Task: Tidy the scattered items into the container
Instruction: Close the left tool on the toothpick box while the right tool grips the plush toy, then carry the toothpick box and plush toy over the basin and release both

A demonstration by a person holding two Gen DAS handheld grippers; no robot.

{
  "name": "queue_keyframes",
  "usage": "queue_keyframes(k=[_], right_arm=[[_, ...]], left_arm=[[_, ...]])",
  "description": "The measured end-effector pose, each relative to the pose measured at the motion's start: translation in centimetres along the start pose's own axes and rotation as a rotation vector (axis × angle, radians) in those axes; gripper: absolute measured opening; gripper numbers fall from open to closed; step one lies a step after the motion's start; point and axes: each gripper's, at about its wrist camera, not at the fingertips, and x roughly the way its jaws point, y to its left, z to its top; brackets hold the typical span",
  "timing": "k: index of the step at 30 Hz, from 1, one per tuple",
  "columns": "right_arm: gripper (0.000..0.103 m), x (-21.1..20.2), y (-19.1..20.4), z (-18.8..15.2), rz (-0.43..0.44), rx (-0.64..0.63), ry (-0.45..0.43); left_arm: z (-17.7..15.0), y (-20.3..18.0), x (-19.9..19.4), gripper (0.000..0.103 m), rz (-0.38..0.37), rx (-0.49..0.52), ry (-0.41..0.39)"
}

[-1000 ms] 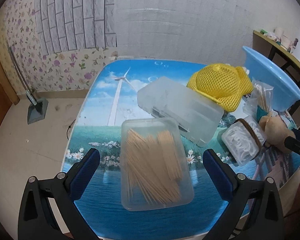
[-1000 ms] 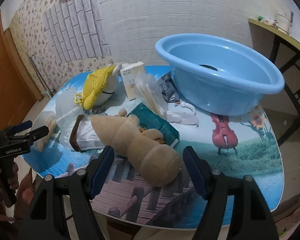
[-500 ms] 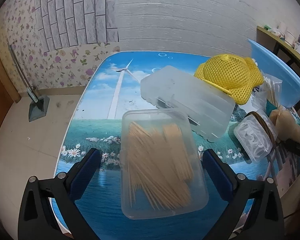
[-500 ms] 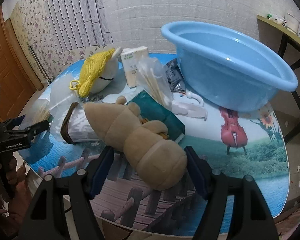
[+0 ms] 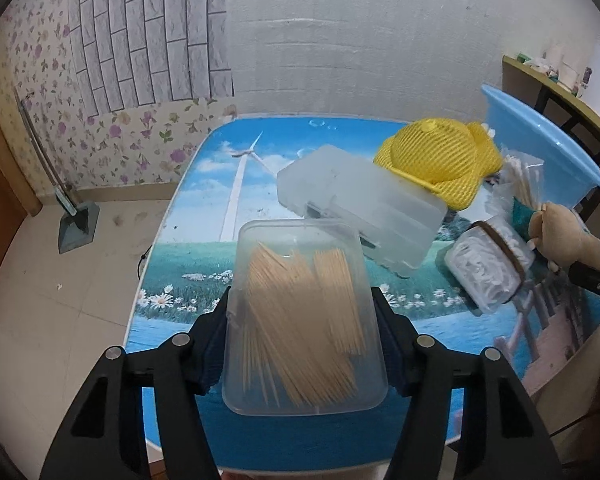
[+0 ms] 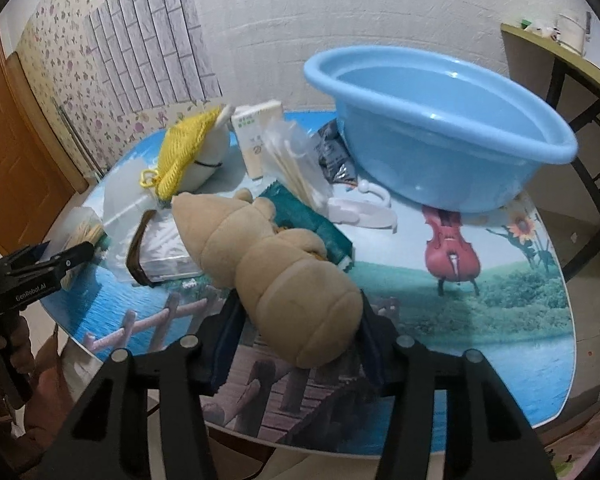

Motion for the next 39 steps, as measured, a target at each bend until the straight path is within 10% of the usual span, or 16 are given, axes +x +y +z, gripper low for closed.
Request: queue_keyframes(k=[39], right_arm=[[0.050,-7.5,-8.2,7.7,0.078,0.064,-0.213]], left_arm=[[11.8,-14.4,-6.0,0.060,-0.127,0.099,-0.145]])
